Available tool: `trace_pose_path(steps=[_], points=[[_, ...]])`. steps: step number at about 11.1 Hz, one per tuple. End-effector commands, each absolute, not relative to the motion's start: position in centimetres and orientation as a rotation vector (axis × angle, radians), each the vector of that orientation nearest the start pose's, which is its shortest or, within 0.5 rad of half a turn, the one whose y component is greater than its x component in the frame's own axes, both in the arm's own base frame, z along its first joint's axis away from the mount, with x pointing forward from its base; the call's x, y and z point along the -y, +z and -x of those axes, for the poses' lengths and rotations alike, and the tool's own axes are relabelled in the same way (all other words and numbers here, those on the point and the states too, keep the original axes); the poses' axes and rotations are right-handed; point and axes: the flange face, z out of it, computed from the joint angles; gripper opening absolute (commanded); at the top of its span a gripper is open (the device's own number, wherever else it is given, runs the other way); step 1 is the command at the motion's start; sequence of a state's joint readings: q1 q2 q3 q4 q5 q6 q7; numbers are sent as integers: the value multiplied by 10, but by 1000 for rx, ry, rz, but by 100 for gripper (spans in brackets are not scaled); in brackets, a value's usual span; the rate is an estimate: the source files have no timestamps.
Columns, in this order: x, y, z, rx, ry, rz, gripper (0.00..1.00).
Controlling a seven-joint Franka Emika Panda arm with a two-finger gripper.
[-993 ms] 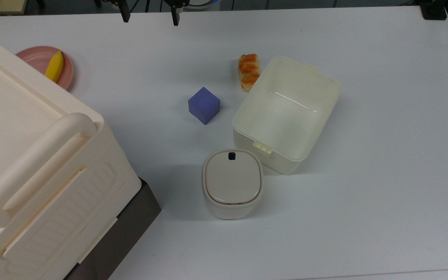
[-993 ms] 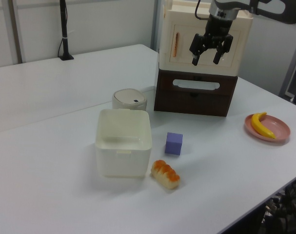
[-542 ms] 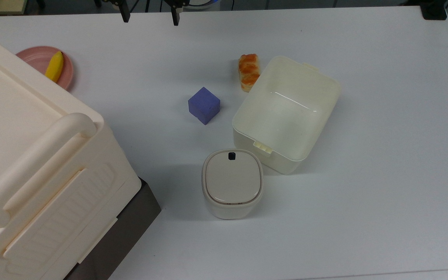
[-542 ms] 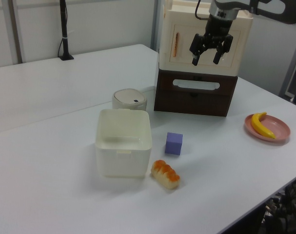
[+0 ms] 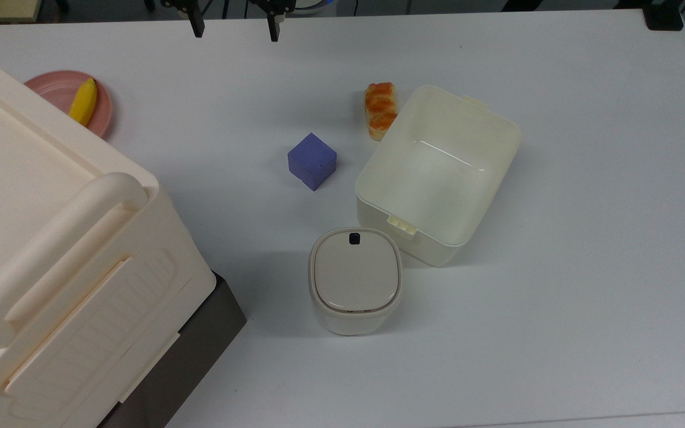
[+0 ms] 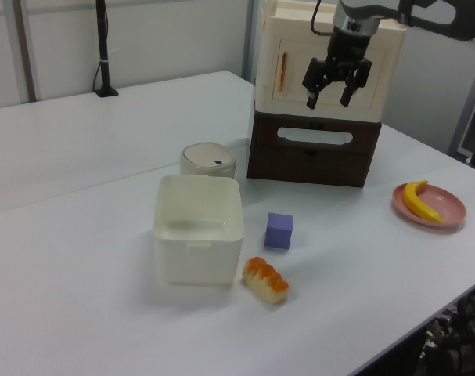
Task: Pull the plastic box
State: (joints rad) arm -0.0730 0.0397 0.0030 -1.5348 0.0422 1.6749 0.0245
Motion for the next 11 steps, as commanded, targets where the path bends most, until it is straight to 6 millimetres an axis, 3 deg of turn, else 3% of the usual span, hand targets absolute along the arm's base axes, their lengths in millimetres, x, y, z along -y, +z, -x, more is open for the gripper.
trace_pose_path(steps=[1,3,6,8,9,11], points=[[29,624,-563,65,-135,3093,100],[15,612,-564,432,-103,3069,100],[-12,595,-568,1114,-69,2894,100],[-54,577,-577,1304,-32,2802,100],[-88,569,-583,1389,-20,2769,100],[-128,541,-595,1534,2,2753,100]])
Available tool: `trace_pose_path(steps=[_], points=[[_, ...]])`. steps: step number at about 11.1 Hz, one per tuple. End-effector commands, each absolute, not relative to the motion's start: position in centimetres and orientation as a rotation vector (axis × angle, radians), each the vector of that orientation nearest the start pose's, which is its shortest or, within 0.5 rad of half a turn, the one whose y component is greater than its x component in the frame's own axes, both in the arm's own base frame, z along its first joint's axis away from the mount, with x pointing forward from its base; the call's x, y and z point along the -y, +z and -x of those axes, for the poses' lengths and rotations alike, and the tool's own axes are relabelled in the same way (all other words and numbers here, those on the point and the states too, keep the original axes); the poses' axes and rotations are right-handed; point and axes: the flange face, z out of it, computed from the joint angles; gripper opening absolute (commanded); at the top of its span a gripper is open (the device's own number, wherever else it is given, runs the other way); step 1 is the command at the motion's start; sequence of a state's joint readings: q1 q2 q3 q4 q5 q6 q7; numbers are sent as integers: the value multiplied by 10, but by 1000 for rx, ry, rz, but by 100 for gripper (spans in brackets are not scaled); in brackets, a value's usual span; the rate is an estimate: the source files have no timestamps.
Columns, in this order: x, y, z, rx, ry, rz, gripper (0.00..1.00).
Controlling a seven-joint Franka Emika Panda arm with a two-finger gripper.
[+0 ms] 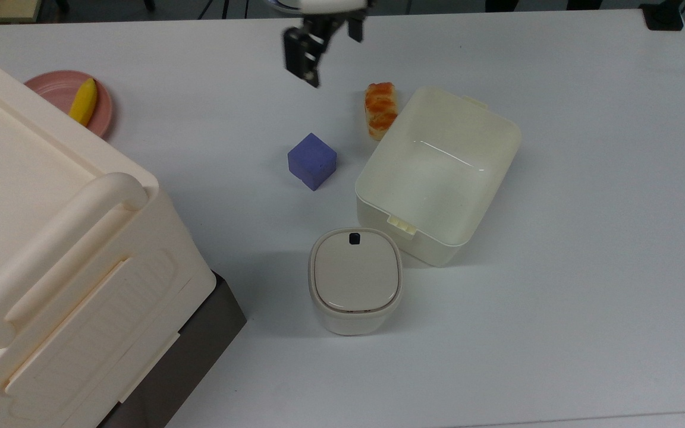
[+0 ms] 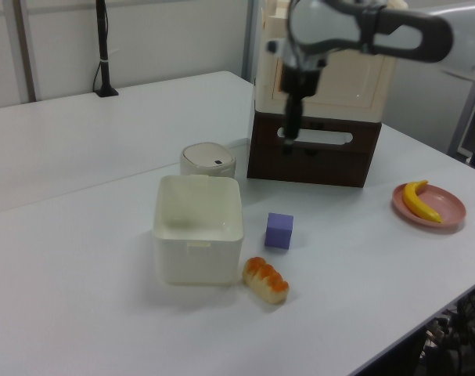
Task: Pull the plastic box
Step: 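Move the gripper over the cream plastic box and lower into its rim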
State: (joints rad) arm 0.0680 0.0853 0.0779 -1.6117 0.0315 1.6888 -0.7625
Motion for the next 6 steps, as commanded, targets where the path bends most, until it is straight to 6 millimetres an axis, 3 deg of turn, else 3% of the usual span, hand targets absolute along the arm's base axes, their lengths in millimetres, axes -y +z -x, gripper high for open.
trace_pose_path(steps=[1,4,6], points=[[-149,530,-597,1585,-4,2731,100],[-179,492,-611,1662,15,2706,100],[-185,469,-616,1694,66,2705,100]])
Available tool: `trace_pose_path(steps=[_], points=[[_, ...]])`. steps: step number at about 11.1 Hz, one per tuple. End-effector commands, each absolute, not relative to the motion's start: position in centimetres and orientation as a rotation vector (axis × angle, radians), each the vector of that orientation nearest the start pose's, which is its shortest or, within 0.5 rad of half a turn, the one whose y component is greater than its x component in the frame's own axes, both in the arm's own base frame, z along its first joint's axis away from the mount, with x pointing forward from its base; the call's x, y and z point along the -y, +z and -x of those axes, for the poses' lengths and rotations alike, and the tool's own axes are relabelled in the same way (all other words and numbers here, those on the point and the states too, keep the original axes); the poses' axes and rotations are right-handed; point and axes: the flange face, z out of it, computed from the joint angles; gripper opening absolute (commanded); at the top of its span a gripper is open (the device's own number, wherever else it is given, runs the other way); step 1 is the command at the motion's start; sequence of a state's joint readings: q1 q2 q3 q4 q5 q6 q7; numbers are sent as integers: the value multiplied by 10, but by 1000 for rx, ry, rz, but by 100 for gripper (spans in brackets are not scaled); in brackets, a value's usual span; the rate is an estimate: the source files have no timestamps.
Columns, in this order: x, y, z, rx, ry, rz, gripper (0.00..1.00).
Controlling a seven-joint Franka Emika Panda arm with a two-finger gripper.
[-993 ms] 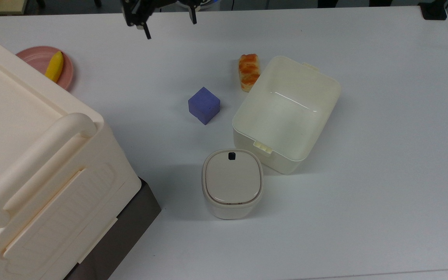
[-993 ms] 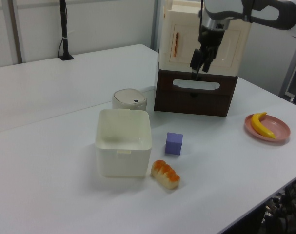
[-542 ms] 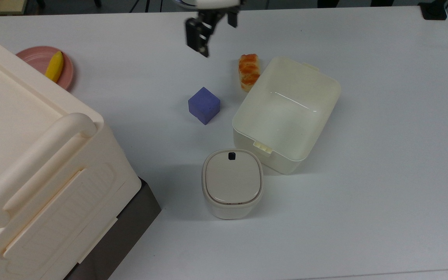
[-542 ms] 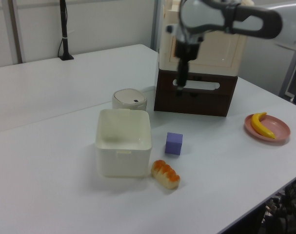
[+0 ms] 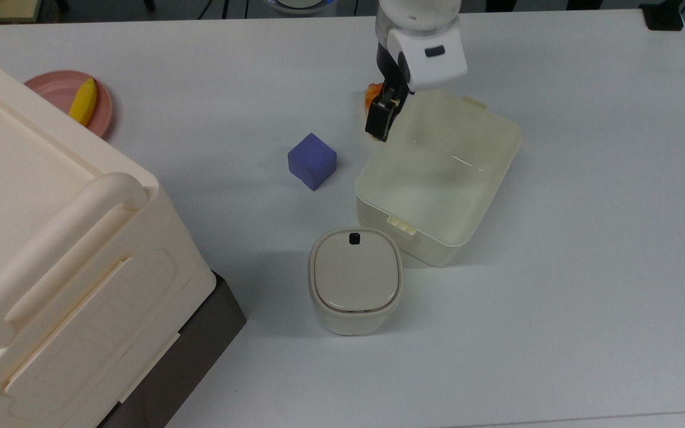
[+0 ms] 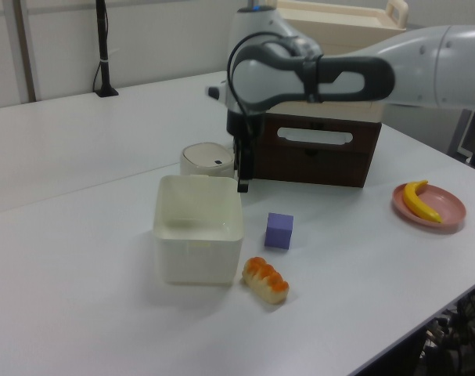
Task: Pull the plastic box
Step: 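Move the gripper over the cream plastic box and lower into its rim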
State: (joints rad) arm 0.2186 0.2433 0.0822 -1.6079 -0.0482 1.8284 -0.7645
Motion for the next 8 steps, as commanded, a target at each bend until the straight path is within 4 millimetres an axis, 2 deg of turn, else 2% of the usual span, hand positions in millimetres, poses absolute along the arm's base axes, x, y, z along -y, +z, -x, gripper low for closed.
trace_pose_path(steps=[1,4,6,8], points=[[-185,462,-618,1700,83,2705,100],[-193,449,-618,1747,120,2695,100],[-201,433,-621,1778,146,2695,100],[-211,429,-621,1805,125,2689,100]])
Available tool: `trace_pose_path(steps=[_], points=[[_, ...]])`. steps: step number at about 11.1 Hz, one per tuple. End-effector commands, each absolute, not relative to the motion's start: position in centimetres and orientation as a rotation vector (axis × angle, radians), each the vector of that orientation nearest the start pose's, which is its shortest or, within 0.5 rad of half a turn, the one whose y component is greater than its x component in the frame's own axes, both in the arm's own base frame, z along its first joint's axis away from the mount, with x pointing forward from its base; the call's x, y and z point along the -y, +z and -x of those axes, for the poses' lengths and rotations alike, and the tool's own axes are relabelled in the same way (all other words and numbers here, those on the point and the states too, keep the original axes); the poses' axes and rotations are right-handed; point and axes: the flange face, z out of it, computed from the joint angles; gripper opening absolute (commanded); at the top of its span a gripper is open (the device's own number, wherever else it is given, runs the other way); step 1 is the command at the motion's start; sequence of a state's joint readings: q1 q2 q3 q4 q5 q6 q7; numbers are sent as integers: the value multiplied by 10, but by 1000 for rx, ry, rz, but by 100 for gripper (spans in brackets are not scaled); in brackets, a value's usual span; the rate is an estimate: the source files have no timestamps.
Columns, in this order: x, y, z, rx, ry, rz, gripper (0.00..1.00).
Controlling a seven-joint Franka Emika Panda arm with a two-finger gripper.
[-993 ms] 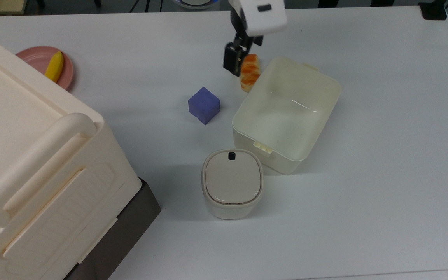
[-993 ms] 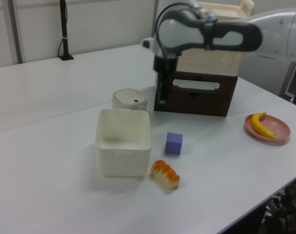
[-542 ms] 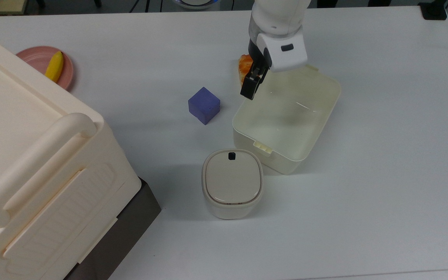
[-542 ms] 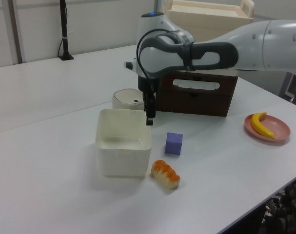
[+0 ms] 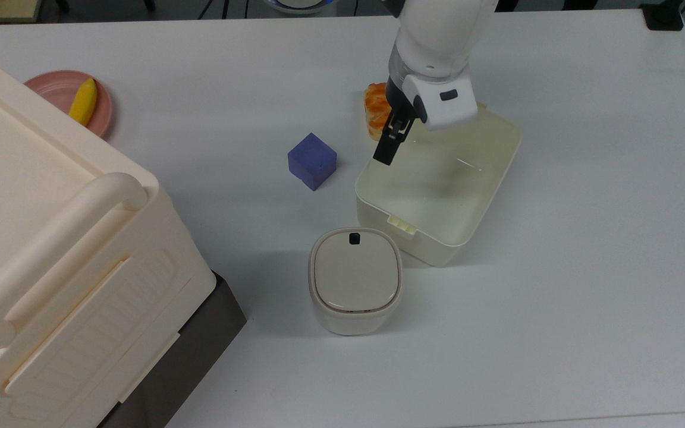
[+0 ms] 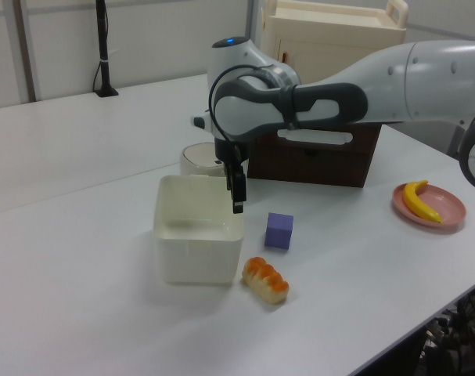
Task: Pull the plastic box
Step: 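Move the gripper over the cream plastic box and lower into its rim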
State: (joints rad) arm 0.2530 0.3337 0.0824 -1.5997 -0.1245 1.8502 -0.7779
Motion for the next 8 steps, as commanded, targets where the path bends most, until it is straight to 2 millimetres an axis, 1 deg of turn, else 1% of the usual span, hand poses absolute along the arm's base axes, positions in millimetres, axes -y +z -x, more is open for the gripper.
trace_pose_path(steps=[1,2,3,4,5,6,8], points=[[-216,428,-620,1814,119,2683,100],[-223,417,-619,1826,141,2670,100],[-225,407,-620,1822,165,2669,100],[-224,402,-620,1820,179,2677,100],[-222,399,-619,1837,192,2682,100],[-216,396,-616,1829,216,2685,100],[-205,398,-612,1817,229,2695,100]])
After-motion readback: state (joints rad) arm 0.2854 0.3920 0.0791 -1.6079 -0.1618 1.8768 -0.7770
